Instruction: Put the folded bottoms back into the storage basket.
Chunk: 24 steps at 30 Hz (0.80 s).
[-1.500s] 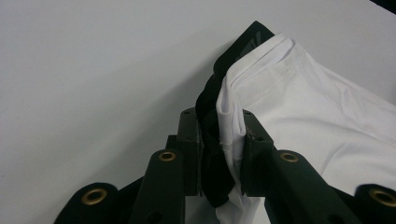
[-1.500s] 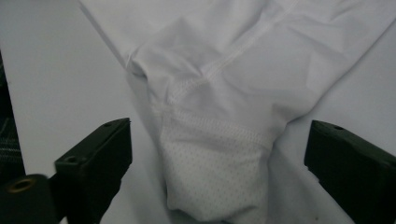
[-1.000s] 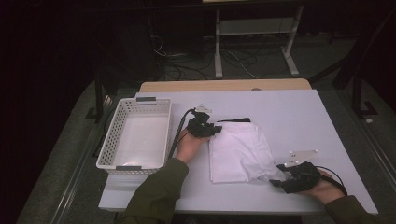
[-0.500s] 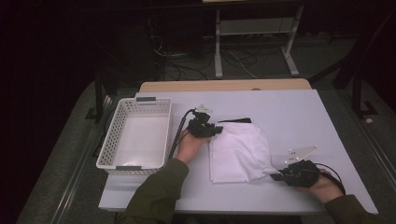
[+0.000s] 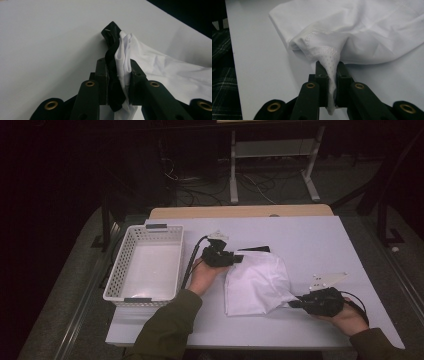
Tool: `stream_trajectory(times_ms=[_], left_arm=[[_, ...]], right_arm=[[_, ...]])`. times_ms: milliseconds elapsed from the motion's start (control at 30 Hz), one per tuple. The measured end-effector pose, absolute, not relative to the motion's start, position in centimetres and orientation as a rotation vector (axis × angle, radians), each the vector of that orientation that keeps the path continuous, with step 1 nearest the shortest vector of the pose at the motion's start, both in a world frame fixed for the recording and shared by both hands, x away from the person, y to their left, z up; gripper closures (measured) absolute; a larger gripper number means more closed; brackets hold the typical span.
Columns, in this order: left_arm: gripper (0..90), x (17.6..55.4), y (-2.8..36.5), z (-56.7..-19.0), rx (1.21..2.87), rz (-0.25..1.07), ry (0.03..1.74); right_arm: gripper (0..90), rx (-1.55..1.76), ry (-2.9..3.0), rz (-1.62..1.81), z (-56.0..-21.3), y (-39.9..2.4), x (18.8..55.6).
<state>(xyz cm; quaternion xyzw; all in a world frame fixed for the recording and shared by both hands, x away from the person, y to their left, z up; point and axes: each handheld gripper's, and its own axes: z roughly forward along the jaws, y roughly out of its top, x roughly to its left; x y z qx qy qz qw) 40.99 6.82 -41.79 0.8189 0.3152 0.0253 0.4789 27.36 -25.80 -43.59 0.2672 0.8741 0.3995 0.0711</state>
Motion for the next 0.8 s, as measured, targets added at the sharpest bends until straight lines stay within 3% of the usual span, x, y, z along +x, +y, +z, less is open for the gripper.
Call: stream_trajectory(times_ms=[800], left_arm=[[74.4,39.0,5.1,-39.1,1.973,-0.055,0.623]], right_arm=[[82.1,0.749,2.554,1.431,-40.7,-23.6,29.4]])
